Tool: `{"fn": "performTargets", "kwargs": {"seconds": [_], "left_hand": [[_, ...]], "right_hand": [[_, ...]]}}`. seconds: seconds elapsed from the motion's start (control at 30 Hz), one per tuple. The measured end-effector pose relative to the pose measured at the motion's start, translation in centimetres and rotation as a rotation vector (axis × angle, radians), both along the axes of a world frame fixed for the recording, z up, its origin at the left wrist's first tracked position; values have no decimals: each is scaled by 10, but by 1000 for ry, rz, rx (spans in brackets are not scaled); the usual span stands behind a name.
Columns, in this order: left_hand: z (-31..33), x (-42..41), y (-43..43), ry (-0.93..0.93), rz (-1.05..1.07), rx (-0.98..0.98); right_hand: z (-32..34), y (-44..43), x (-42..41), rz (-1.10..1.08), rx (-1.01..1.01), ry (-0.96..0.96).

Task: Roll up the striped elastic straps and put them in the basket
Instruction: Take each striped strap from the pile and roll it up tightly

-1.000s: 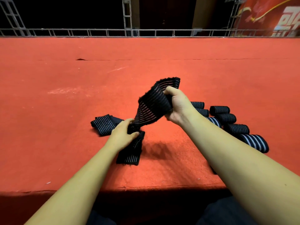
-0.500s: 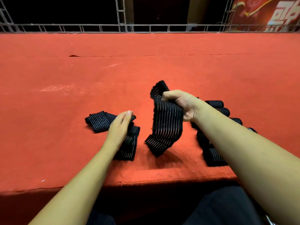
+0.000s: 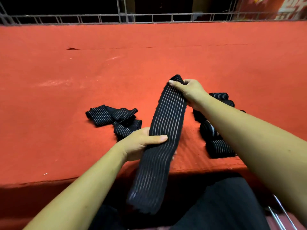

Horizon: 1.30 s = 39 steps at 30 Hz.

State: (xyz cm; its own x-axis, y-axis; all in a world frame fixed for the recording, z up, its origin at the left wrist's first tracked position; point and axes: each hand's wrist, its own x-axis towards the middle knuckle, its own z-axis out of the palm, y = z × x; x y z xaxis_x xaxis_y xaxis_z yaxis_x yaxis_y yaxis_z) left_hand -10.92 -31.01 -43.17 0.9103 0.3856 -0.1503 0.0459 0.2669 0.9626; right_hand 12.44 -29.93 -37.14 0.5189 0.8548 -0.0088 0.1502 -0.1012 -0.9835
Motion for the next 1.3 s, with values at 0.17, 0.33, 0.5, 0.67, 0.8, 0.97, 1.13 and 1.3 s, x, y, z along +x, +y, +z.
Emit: {"fn": "performTargets", "kwargs": {"seconds": [0.17, 0.33, 0.5, 0.67, 0.8, 0.97, 1.13, 1.3], "left_hand": [[-55, 2, 21, 506, -24, 799], [-67, -1, 15, 382, 256, 785], [-86, 2, 13, 285, 442, 843], [-90, 1, 12, 269, 225, 910], [-96, 4, 13, 293, 267, 956], [-98, 6, 12, 327, 294, 1024], [-94, 5, 8, 261, 376, 949], [-86, -2, 6, 104, 572, 871]], "right_hand": [[-17, 11, 7, 109, -233, -255], [-22, 19, 7, 320, -378, -520], [-26, 43, 11, 341, -390, -718], [-32, 62, 14, 301, -423, -782], [-34, 75, 6, 342, -547, -1065], [-53, 86, -5, 337, -557, -1241], [-83, 84, 3, 246, -572, -1144], [-88, 71, -12, 122, -412, -1053]]}}
